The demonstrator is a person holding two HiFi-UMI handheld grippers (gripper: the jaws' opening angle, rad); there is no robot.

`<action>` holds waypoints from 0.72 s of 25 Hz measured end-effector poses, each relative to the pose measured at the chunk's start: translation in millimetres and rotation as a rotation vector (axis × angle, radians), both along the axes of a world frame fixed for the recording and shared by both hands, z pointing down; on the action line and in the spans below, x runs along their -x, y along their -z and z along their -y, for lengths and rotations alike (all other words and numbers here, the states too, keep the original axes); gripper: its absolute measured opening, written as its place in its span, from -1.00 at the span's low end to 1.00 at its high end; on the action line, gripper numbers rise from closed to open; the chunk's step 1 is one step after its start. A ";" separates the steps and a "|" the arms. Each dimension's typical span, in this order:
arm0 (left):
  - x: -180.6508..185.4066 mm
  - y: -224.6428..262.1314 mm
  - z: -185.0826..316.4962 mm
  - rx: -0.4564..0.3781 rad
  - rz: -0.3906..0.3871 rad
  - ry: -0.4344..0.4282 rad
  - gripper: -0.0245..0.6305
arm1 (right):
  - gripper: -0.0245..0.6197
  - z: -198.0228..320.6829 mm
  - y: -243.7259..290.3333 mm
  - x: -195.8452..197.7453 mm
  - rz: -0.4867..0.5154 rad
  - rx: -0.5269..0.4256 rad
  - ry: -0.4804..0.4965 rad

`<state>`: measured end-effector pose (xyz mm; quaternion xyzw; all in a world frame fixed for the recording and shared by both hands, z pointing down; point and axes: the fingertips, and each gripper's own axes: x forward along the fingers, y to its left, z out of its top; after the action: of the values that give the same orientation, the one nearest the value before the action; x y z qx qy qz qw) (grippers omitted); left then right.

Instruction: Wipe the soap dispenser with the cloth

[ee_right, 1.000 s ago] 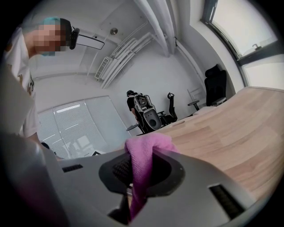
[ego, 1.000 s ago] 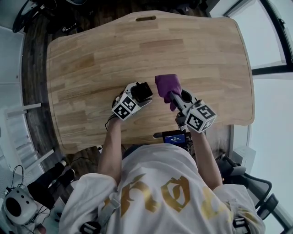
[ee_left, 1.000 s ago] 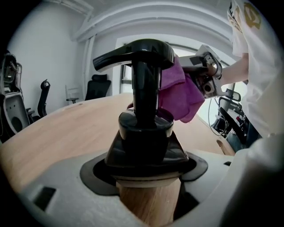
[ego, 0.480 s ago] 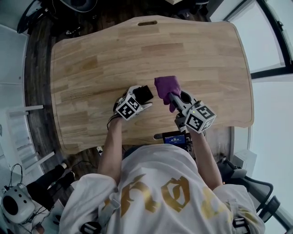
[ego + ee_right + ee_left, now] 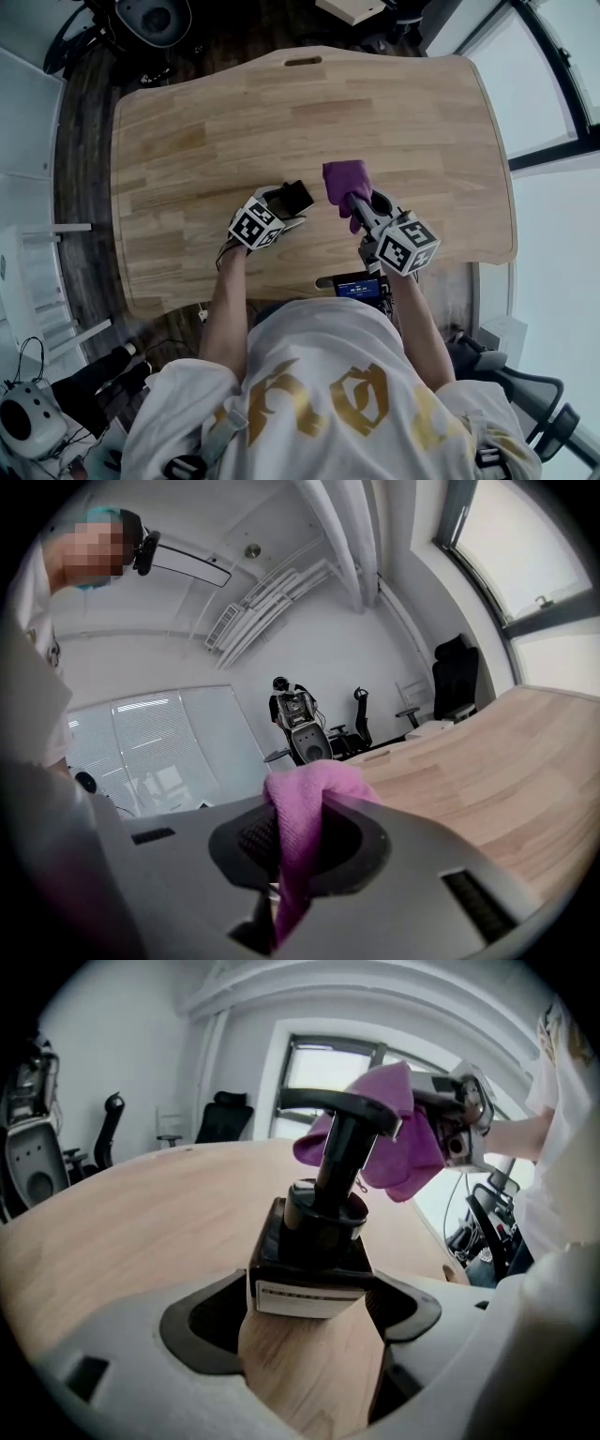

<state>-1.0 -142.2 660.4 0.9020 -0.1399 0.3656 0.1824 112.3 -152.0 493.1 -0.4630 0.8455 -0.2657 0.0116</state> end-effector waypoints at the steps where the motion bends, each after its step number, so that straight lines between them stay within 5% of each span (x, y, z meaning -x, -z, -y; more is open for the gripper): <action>1: 3.0 5.0 0.0 -0.002 -0.032 0.045 0.18 | -0.82 -0.5 1.4 -1.3 -0.009 -0.001 -0.008; 7: 15.1 35.9 -12.5 -0.002 -0.199 0.190 0.18 | -0.82 -2.5 12.0 0.0 -0.059 -0.018 -0.032; 13: 33.2 72.2 -14.0 -0.109 -0.238 0.305 0.12 | -0.82 -4.1 18.1 -3.8 -0.116 -0.033 -0.079; 15: 39.6 89.4 -8.6 -0.185 -0.240 0.356 -0.36 | -0.82 -2.8 19.9 -4.7 -0.120 -0.034 -0.118; 18: 48.2 113.1 3.9 -0.269 -0.220 0.448 -0.82 | -0.82 0.8 27.7 0.4 -0.121 -0.048 -0.152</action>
<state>-49.2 -146.1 547.3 0.8990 -0.3623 0.1942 0.1514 111.9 -152.8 465.4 -0.5408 0.8131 -0.2152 -0.0081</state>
